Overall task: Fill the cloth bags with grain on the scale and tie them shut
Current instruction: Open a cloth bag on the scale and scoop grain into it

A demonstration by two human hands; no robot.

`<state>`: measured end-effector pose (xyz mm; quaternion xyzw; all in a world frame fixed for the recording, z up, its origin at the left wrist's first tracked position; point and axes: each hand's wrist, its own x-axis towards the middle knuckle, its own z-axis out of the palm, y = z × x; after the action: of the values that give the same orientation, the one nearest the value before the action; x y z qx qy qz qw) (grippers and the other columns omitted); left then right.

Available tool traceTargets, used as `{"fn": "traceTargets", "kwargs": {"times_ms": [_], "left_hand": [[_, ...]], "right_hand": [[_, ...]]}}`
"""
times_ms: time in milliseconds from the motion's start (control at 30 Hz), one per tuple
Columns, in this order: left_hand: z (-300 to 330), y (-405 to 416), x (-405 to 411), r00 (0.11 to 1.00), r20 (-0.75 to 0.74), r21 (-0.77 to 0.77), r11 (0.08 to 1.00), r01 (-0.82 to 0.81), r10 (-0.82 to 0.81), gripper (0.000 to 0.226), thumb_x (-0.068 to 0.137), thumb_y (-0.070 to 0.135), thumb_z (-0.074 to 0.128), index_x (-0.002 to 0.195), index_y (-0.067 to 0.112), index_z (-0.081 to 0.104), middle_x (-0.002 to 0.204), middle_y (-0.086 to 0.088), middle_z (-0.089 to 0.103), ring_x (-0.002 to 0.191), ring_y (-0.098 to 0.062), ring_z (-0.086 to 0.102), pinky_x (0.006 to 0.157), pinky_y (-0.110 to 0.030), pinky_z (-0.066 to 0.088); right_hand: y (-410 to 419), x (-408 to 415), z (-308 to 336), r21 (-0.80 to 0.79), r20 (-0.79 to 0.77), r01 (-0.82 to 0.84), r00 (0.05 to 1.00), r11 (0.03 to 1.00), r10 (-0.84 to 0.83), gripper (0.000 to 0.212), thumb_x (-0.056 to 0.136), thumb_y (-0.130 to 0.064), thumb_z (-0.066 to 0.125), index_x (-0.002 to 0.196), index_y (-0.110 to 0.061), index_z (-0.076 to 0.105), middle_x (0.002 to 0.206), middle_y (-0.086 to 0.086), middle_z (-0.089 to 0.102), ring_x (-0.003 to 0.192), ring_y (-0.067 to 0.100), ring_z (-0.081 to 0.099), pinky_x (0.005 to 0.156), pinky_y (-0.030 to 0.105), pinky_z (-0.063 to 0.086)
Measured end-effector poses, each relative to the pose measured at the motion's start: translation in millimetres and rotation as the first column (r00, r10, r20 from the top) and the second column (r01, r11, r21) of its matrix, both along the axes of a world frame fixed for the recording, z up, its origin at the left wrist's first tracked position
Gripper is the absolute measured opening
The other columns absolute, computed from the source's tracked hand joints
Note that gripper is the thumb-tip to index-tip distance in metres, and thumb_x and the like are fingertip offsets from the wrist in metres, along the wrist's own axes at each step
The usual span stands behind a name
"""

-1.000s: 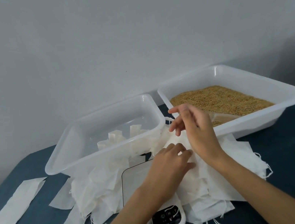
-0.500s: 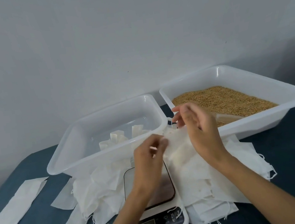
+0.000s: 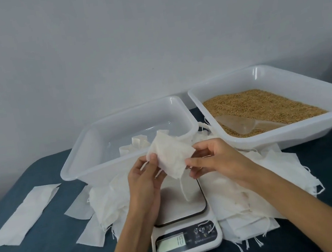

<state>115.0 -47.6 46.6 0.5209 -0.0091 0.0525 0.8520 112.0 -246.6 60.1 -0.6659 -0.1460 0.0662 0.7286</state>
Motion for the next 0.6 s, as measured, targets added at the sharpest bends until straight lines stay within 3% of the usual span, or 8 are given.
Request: {"fn": "traceTargets", "kwargs": {"times_ms": [67,133,200,267,333,400,500,600], "left_hand": [[-3.5,-0.1,-3.7,0.995,0.026,0.193,0.976,-0.103,0.1,0.013,0.094,0.011,0.072,0.103,0.009,0.061,0.101,-0.01,0.075,0.086,-0.022,0.072,0.07,-0.03,0.061],[-8.0,-2.2,-6.8,0.946,0.187,0.481,0.815,-0.322,0.263,0.032,0.092,0.004,0.075,0.11,0.024,0.058,0.105,0.0,0.069,0.084,-0.015,0.067,0.071,-0.029,0.057],[-6.3,-5.6,-9.8,0.868,0.42,0.543,0.693,-0.474,0.264,0.037,0.09,0.002,0.077,0.107,0.03,0.059,0.097,0.007,0.064,0.081,-0.014,0.06,0.075,-0.024,0.051],[-5.7,-9.2,-13.8,0.866,0.487,0.556,0.725,-0.407,0.113,0.024,0.09,0.005,0.078,0.095,0.025,0.065,0.087,0.005,0.067,0.077,-0.016,0.061,0.074,-0.023,0.05],[-5.0,-13.6,-17.8,0.908,0.415,0.603,0.766,-0.221,-0.065,0.014,0.09,0.014,0.081,0.086,0.022,0.07,0.082,0.001,0.071,0.075,-0.017,0.066,0.075,-0.026,0.054],[-6.3,-15.8,-20.0,0.92,0.355,0.659,0.742,-0.12,-0.167,0.013,0.087,0.024,0.084,0.083,0.023,0.072,0.08,0.001,0.072,0.075,-0.018,0.067,0.077,-0.028,0.057],[-7.2,-14.9,-18.2,0.931,0.328,0.642,0.76,-0.097,-0.158,0.013,0.091,0.02,0.081,0.081,0.019,0.072,0.077,-0.001,0.07,0.074,-0.014,0.066,0.075,-0.025,0.055],[-7.1,-11.9,-15.1,0.937,0.324,0.601,0.793,-0.095,-0.134,0.016,0.099,0.019,0.07,0.083,0.019,0.074,0.076,-0.002,0.07,0.073,-0.015,0.063,0.073,-0.027,0.053]], "right_hand": [[0.5,1.8,-1.9,0.02,0.034,0.065,0.997,0.998,-0.065,0.01,0.091,-0.007,0.071,0.096,0.002,0.072,0.084,0.018,0.073,0.073,0.024,0.07,0.074,0.034,0.062],[1.1,3.5,-3.3,0.011,0.069,0.131,0.989,0.991,-0.132,0.015,0.092,-0.011,0.071,0.089,0.003,0.07,0.08,0.018,0.072,0.071,0.023,0.069,0.074,0.034,0.062],[2.1,4.8,-5.1,-0.028,0.088,0.168,0.982,0.985,-0.165,0.022,0.089,-0.018,0.073,0.079,0.0,0.065,0.071,0.013,0.069,0.065,0.023,0.068,0.071,0.035,0.062],[4.5,4.3,-6.2,-0.064,0.103,0.17,0.981,0.983,-0.163,0.031,0.084,-0.026,0.076,0.074,-0.002,0.058,0.064,0.009,0.064,0.06,0.021,0.065,0.066,0.034,0.06],[8.1,3.1,-7.9,-0.083,0.127,0.153,0.982,0.985,-0.141,0.035,0.08,-0.033,0.076,0.072,-0.005,0.057,0.062,0.006,0.06,0.058,0.019,0.062,0.062,0.029,0.057],[9.9,1.9,-8.6,-0.075,0.147,0.13,0.982,0.989,-0.118,0.034,0.081,-0.035,0.074,0.071,-0.006,0.059,0.063,0.007,0.059,0.062,0.02,0.06,0.063,0.027,0.055],[8.4,1.8,-7.1,0.003,0.176,0.097,0.98,0.995,-0.096,0.023,0.087,-0.021,0.072,0.078,0.001,0.068,0.069,0.009,0.063,0.067,0.021,0.061,0.067,0.026,0.055],[8.2,0.8,-5.4,0.041,0.215,0.109,0.97,0.993,-0.115,0.005,0.09,-0.002,0.07,0.094,-0.005,0.069,0.076,0.005,0.071,0.069,0.018,0.066,0.069,0.024,0.055]]}}
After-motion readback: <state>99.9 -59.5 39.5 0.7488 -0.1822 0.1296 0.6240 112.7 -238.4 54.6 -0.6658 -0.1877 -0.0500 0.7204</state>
